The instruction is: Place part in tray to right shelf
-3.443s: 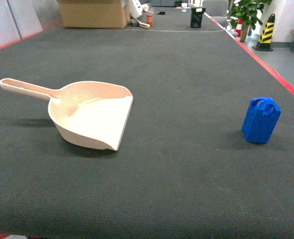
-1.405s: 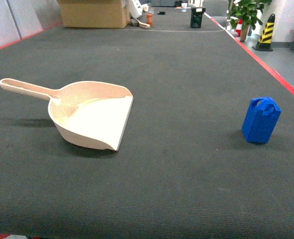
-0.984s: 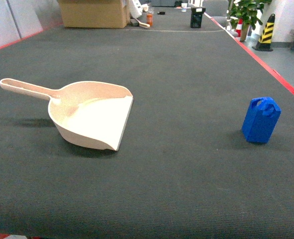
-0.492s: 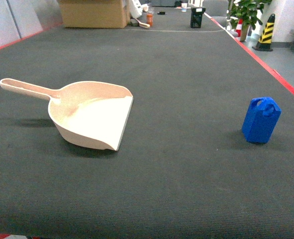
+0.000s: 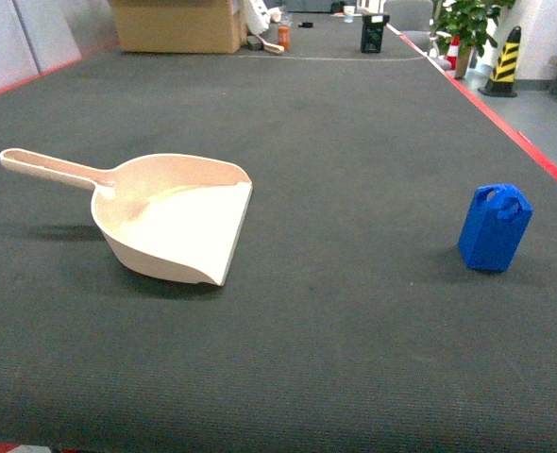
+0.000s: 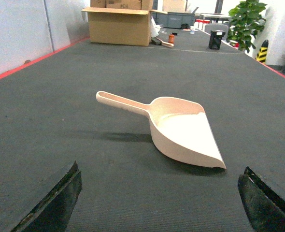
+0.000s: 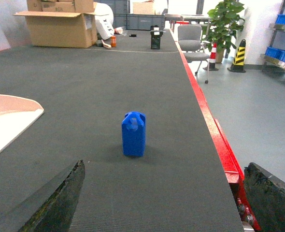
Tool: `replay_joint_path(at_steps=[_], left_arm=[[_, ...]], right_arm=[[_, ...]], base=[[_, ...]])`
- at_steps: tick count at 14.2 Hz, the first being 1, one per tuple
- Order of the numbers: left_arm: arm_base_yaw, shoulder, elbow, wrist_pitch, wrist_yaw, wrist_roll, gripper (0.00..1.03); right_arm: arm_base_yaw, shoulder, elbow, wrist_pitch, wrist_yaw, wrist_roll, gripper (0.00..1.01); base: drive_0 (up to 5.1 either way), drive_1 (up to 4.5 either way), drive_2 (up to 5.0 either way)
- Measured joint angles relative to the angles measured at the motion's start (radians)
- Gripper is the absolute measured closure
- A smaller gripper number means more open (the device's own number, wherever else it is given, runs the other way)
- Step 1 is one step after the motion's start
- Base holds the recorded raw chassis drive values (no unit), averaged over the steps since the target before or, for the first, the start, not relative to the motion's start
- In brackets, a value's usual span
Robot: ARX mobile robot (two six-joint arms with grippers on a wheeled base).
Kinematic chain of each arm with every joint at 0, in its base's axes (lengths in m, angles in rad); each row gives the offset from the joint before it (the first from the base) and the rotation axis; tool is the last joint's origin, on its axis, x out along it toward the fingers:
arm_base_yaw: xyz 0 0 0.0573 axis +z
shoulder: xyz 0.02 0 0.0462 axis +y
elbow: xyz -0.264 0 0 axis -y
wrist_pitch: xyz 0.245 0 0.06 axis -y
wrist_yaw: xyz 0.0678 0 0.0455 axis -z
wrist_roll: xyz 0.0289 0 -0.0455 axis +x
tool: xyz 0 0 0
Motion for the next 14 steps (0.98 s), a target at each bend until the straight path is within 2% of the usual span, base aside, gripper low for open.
replay_joint_path(at_steps=[1,2,3,4,6,7,8,9,10,11,13,14], left_arm=[[0.0,0.0,0.0,0.0,0.0,0.0,0.05],[-0.015,0.013,0.016,-0.067,-0.047,-0.027,0.05],[-0.016,0.116,0.047,-0.116,-0.085,-0.126,0.05],[0.03,0.218,0.047,-0.042,-0.044,-0.224,0.05],[0.123,0.503,0.062,0.267,0.117,-0.453,0.05],[0.166,0.74,0.098,0.484,0.208,-0.593,0.05],[0.189,0.951,0.153,0.67,0.27,-0.703,0.05],[0.192,1.148,0.22,0.823,0.302,-0.784,0.05],[0.201,1.344,0.307,0.93,0.314,-0.838,0.05],[0.2,1.495,0.387,0.964,0.326,-0.867,0.05],[0.201,1.699,0.505,0.942,0.341,-0.909,0.05],[0.201,1.714,0.51,0.934,0.342,-0.916,0.05]], right_arm=[[0.0,0.0,0.0,0.0,0.0,0.0,0.03],[0.0,0.0,0.0,0.0,0.0,0.0,0.03],[0.0,0.0,0.0,-0.001,0.0,0.0,0.03],[0.0,0.0,0.0,0.0,0.0,0.001,0.03],[0.0,0.0,0.0,0.0,0.0,0.001,0.03],[0.0,0.0,0.0,0.0,0.0,0.001,0.03],[0.0,0.0,0.0,-0.001,0.0,0.001,0.03],[0.0,0.0,0.0,0.0,0.0,0.001,0.03],[0.0,0.0,0.0,0.0,0.0,0.001,0.03],[0.0,0.0,0.0,0.0,0.0,0.001,0.03],[0.0,0.0,0.0,0.0,0.0,0.001,0.03],[0.0,0.0,0.0,0.0,0.0,0.001,0.03]], base=[[0.0,0.0,0.0],[0.0,0.0,0.0],[0.0,0.0,0.0],[0.0,0.0,0.0],[0.0,0.0,0.0],[0.0,0.0,0.0],[0.0,0.0,0.0],[0.0,0.0,0.0],[0.0,0.0,0.0],[0.0,0.0,0.0],[0.0,0.0,0.0],[0.0,0.0,0.0]])
